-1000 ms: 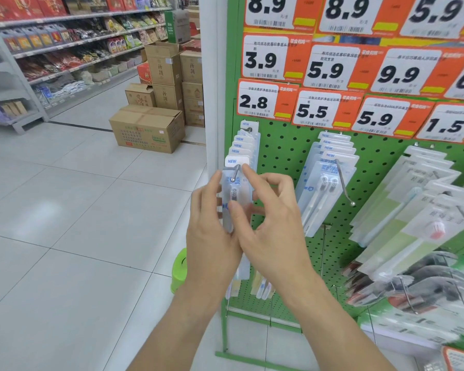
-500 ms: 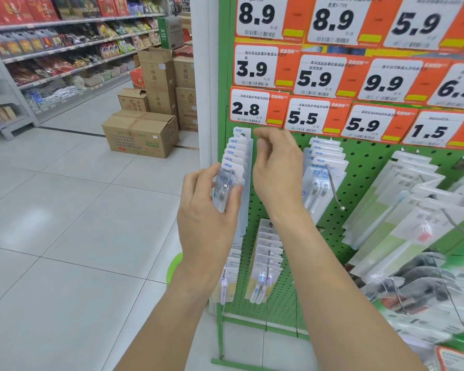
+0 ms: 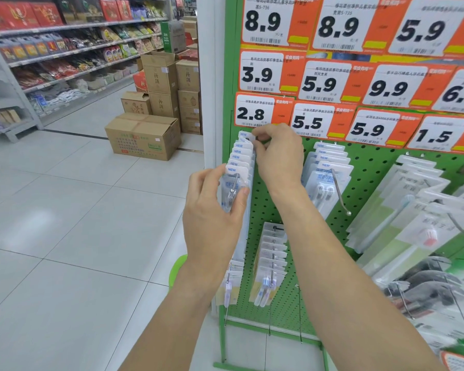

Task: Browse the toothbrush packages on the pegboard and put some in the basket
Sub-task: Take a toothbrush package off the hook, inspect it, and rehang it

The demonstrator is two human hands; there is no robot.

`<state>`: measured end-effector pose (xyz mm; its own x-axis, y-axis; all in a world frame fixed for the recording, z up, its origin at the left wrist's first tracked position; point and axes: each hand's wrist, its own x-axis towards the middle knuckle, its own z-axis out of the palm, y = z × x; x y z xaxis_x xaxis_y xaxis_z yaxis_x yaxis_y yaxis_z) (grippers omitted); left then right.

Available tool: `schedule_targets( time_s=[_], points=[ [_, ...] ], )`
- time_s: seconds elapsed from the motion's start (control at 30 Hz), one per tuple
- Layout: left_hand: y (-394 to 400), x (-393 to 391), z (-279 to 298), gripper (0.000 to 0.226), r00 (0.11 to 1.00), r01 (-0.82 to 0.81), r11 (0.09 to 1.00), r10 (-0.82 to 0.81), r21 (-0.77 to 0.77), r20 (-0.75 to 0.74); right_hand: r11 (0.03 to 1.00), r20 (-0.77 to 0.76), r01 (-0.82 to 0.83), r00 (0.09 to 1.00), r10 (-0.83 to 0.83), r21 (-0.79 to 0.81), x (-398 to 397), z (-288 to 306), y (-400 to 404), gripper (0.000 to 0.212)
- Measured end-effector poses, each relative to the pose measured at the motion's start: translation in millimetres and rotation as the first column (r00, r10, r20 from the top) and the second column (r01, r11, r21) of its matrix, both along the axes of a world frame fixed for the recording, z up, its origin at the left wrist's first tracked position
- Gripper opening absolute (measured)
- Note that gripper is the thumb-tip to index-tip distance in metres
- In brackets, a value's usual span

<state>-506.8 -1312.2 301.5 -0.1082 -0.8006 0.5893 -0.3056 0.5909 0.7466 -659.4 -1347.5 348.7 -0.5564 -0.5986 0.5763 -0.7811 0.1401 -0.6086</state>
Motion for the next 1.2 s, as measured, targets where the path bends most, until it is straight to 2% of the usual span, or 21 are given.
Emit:
schedule_targets(
  time_s=[0.1, 0.27, 0.47, 0.6, 0.73, 0.83, 0.97, 1.2],
  points=[
    [-1.0, -1.3, 0.4, 0.042, 1.000, 0.008, 1.000, -0.008, -0.001, 0.006, 1.000, -0.012, 0.016, 1.000, -0.016, 0.015, -1.5, 5.0, 0.7, 0.012],
    [-3.3, -1.9, 1.3, 0.040, 1.000, 0.011, 1.000, -0.011, -0.010, 0.004, 0.998, 0.086, -0.039, 0.996, 0.036, 0.041, -1.9, 13.5, 3.1, 0.012],
    [-6.1, -2.8, 0.5, 0.040, 1.000, 0.009, 1.000, -0.009, -0.028, 0.021, 0.998, 0.130, -0.064, 0.990, 0.060, 0.028, 0.0, 16.3, 6.5, 0.017],
    [-8.0, -2.1, -1.8, 0.043, 0.999, 0.003, 0.999, -0.002, -0.033, 0.034, 0.997, 0.102, -0.050, 0.993, 0.055, -0.053, 7.6, 8.6, 14.7, 0.024],
    [-10.8, -4.9, -2.9, 0.045, 1.000, -0.015, 0.999, 0.016, -0.042, 0.020, 0.992, 0.002, 0.019, 1.000, -0.018, -0.128, 22.6, 2.9, 29.2, 0.036],
    [-12.9, -9.6, -4.8, 0.046, 1.000, -0.010, 0.999, 0.009, -0.038, -0.012, 0.961, -0.049, 0.030, 0.998, -0.045, -0.274, 34.3, 3.1, 43.2, 0.035],
    [-17.8, -18.3, -8.1, 0.045, 0.999, -0.014, 0.998, 0.012, -0.054, -0.034, 0.898, -0.041, -0.013, 0.999, -0.006, -0.439, 42.6, 6.9, 63.5, 0.030],
    [-21.8, -27.0, -13.2, 0.048, 0.997, -0.026, 0.997, 0.021, -0.077, -0.069, 0.890, -0.027, -0.052, 0.999, 0.045, -0.454, 47.3, 1.8, 84.1, 0.027]
  ],
)
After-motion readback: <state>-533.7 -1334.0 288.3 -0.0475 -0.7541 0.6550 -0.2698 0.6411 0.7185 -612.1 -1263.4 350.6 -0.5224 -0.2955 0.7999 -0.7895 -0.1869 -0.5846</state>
